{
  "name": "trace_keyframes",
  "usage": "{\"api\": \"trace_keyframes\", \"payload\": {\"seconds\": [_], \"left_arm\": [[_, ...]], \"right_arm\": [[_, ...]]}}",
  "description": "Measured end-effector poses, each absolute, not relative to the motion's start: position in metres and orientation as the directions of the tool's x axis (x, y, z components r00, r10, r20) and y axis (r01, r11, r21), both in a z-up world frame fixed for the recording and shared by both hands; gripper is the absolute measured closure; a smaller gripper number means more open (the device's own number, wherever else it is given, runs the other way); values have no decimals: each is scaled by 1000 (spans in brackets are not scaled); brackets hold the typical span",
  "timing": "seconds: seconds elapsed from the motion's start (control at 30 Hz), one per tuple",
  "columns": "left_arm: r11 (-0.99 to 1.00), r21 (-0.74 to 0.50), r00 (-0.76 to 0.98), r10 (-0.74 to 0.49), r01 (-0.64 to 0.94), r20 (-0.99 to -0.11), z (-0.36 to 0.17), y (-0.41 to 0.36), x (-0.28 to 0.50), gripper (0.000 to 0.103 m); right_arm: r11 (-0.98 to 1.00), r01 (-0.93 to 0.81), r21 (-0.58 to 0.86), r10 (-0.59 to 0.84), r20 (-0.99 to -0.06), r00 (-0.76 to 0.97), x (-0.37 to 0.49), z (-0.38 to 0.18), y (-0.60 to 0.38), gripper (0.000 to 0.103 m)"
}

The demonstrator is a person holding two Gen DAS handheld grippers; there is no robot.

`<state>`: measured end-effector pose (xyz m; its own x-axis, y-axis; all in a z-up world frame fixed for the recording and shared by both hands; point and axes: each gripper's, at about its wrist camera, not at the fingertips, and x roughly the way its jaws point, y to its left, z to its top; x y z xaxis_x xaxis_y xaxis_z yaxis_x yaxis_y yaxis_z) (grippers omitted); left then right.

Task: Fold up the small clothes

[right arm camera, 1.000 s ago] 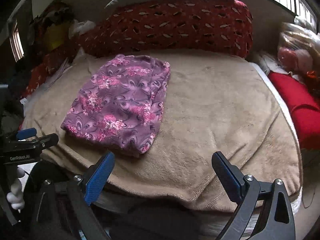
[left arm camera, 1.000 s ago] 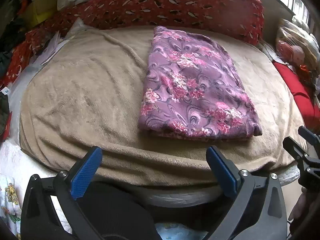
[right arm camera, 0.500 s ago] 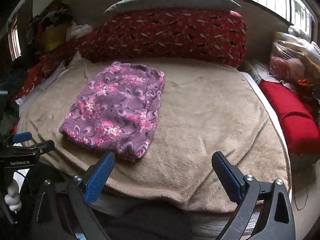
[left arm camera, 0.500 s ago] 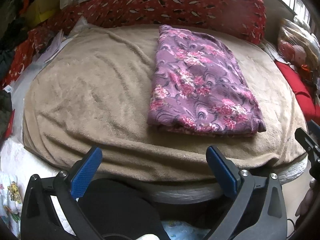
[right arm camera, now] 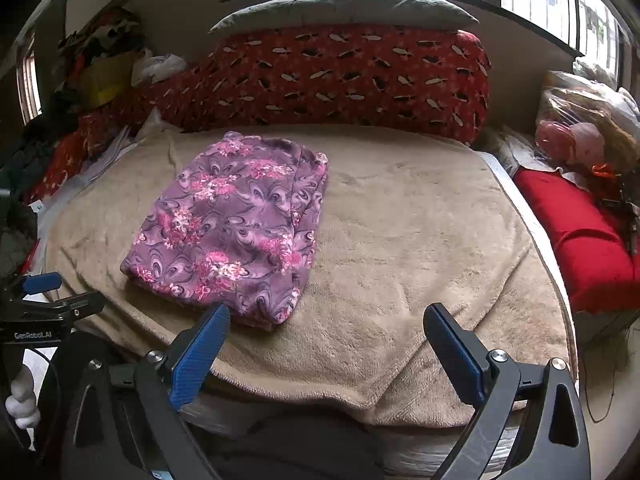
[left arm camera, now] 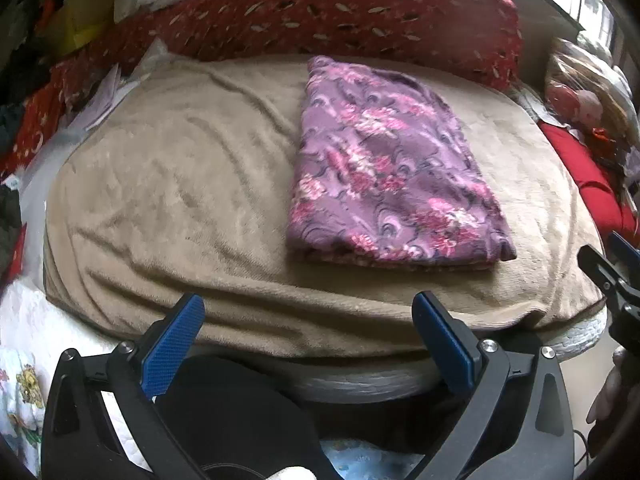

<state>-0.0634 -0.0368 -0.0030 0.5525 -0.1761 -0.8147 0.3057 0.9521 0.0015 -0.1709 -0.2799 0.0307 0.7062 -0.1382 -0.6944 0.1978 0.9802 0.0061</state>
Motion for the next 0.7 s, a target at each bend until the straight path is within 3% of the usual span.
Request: {"api": "trace_keyframes", "payload": {"seconds": [0.7], "left_arm": [[937,24,572,-192,348,-797,8,-47,-84,0]], "right_arm": [[967,252,24,-168,-683,711,-187,36,-286,4]]}}
